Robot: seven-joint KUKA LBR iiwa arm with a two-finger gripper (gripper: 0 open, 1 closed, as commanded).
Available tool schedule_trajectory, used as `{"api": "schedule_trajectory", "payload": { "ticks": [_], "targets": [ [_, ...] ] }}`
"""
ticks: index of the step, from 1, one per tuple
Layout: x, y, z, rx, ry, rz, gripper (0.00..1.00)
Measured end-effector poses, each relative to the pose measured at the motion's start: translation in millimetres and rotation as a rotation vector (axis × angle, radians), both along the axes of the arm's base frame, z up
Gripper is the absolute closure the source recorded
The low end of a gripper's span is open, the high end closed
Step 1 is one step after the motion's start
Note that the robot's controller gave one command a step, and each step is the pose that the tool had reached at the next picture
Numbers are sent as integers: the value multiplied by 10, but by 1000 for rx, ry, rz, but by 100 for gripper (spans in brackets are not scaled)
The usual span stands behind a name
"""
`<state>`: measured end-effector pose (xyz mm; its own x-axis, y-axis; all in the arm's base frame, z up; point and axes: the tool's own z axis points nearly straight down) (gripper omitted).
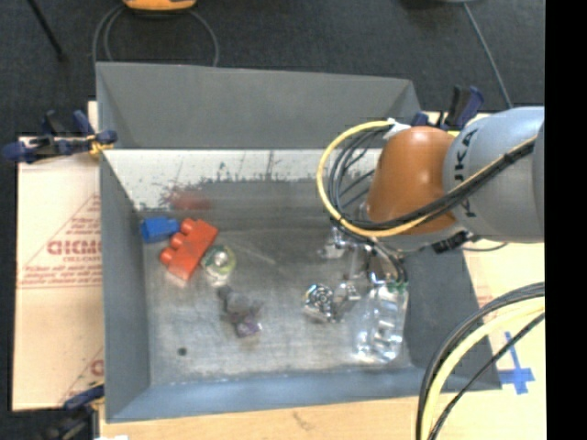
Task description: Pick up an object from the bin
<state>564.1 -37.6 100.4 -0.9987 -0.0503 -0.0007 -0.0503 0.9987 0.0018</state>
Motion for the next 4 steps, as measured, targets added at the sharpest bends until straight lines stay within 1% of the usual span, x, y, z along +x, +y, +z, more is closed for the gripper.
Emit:
{"api": "schedule_trajectory", "payload": {
  "ticks": [1, 2, 3, 4],
  "targets": [
    [-6, -25, -268, 1, -8, -81, 0],
    [14, -29, -246, -1, -6, -78, 0],
    [40, -37, -224, -2, -15, -77, 100],
    [68, -46, 718, -3, -11, -75, 100]
  ]
}}
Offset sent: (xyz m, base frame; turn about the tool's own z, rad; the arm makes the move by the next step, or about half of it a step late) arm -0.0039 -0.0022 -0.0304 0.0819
